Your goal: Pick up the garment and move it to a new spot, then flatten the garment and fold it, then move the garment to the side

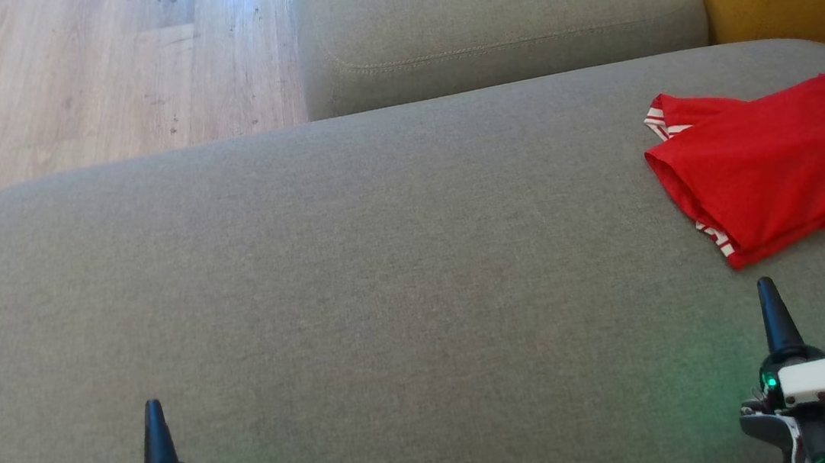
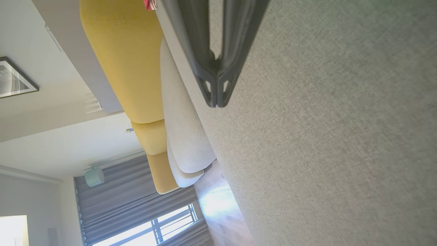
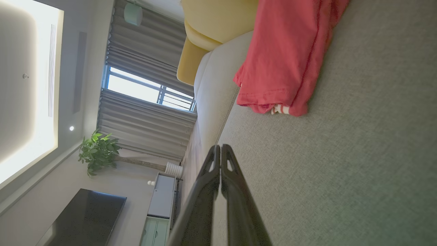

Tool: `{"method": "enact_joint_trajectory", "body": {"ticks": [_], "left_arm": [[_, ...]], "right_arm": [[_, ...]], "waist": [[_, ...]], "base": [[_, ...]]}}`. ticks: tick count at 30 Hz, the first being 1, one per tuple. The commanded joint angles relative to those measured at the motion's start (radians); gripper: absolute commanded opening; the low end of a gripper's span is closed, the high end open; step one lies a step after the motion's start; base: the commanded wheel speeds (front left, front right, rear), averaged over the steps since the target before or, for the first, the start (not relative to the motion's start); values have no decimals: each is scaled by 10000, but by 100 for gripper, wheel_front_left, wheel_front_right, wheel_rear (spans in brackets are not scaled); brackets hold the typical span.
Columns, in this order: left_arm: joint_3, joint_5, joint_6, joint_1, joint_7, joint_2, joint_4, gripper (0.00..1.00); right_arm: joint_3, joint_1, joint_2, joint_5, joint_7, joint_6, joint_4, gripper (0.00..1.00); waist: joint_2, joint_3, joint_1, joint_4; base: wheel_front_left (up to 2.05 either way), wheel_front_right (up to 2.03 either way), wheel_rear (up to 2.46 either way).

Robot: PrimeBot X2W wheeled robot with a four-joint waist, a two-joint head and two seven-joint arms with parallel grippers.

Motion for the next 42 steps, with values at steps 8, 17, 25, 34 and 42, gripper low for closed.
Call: {"method": "enact_joint_trajectory", "body": {"ticks": [8,17,25,34,42], "left_arm": [[536,-1088,-228,-812,286,131,-195,0],[791,-2199,-389,-1112,582,121,-110,0],[997,-3085,-518,-1352,821,112,-41,0],[1130,-3557,-589,-1486,968,93,-2,0],[1161,-3531,-589,-1488,992,71,-1,0]], "right_arm": [[-84,-718,22,1172,318,-8,-437,0],[-306,-917,48,2334,614,-8,-502,0],[-485,-1076,70,3262,852,-9,-554,0],[-594,-1165,89,3765,992,-9,-582,0],[-611,-1166,101,3751,1005,-9,-581,0]], "waist": [[0,82,-1,1],[0,178,-1,3],[0,254,-1,4],[0,296,-1,4],[0,296,-1,4]], "base": [[0,0,0],[0,0,0],[0,0,0],[0,0,0],[0,0,0]]}}
